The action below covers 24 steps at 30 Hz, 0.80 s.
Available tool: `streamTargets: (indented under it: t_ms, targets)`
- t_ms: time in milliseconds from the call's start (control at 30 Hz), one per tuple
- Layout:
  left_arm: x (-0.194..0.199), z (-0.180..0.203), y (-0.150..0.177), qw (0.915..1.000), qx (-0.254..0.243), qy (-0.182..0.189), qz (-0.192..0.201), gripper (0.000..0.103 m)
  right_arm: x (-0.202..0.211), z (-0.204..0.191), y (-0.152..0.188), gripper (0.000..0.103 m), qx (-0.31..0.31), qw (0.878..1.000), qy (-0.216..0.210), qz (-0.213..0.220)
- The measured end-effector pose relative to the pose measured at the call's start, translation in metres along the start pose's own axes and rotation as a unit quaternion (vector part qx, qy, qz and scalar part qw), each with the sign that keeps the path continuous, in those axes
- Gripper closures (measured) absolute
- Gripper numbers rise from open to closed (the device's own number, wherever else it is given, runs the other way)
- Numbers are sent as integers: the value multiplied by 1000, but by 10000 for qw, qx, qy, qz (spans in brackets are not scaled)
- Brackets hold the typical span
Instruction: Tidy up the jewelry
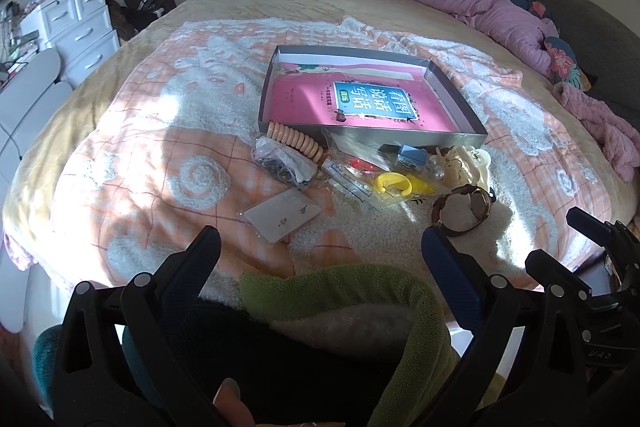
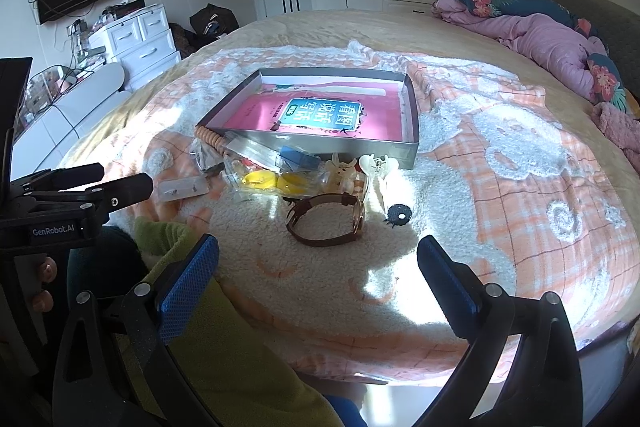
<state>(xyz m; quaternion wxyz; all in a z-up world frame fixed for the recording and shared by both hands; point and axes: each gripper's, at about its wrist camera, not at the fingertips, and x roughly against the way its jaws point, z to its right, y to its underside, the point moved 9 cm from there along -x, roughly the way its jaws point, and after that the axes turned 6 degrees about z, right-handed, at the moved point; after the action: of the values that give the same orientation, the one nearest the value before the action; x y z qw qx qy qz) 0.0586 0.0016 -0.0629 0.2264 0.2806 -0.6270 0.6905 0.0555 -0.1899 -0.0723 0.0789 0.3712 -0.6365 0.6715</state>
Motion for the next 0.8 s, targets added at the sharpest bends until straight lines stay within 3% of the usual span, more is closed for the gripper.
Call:
streamTargets:
  t_ms: [667,800]
  targets:
    - [-46,-74,6,9949,552,-733,-409,9,-52,7,-8,4,-193,9996,-62,-177]
    - [-55,-82,12,9940,634,-708,-546,9,-67,4,-7,4,-152,9996,-58,-232]
